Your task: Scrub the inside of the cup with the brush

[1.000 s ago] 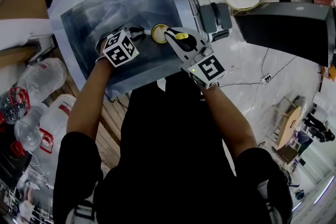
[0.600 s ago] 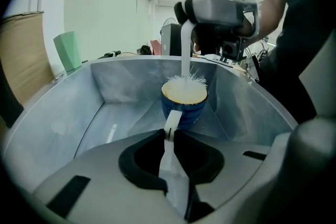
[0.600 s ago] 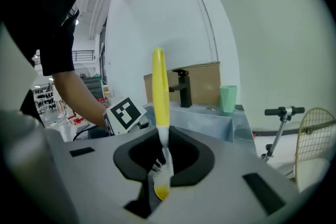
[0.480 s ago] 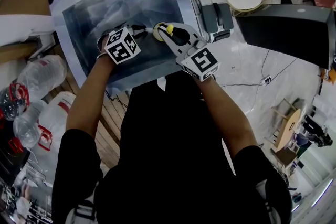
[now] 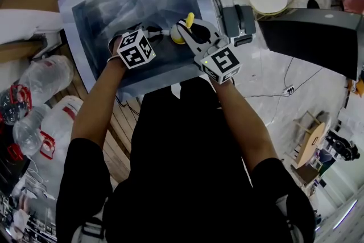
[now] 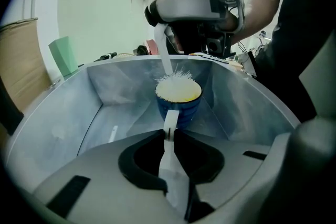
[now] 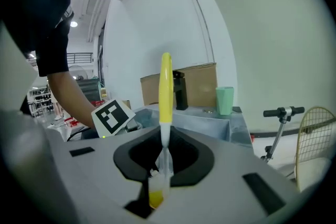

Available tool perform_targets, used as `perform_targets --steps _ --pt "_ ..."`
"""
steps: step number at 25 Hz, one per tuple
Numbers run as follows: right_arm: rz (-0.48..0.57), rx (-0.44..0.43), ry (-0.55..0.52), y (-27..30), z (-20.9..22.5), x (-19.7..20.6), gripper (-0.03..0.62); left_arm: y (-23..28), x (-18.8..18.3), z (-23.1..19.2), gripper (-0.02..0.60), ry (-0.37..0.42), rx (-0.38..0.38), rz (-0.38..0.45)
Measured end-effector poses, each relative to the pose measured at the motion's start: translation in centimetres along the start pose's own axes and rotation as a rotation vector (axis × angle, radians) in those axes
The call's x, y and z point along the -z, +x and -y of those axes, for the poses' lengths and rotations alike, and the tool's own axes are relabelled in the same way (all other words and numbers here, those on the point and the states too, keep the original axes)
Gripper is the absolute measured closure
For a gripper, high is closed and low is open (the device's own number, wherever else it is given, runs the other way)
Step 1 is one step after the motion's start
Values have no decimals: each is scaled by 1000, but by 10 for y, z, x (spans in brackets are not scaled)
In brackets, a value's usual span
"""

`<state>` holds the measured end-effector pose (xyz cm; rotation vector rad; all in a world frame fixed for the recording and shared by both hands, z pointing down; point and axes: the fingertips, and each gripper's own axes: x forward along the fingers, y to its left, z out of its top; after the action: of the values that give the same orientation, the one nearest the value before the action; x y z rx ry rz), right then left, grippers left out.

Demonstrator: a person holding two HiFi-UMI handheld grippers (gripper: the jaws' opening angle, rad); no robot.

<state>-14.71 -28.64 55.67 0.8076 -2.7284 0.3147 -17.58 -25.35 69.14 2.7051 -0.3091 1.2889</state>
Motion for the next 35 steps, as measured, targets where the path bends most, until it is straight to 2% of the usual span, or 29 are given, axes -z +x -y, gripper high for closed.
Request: perform_targets --steps 8,10,13,16,23,25,29,31,35 --pt "12 25 35 -12 9 -16 546 -3 -1 1 499 64 -20 -21" --pt "40 30 65 -19 11 -26 546 -11 -3 -1 471 66 -34 -11" --pt "89 46 104 -32 17 -45 546 -34 -13 -8 460 37 -59 28" --pt "144 43 119 -45 21 -68 546 -67 -33 -21 467 -37 -120 118" --pt "261 52 140 -92 36 -122 546 -165 -100 -38 528 -262 -368 408" --pt "284 61 125 -106 41 -133 546 -196 -121 -37 545 -341 -439 526" --pt "326 58 116 -137 45 -147 546 -264 -139 -23 565 -517 -649 775" --pt "351 41 114 -154 47 -156 546 -294 -147 -10 566 -544 -763 843" --pt "390 30 97 -185 44 -178 546 -345 -160 25 566 -556 -972 924"
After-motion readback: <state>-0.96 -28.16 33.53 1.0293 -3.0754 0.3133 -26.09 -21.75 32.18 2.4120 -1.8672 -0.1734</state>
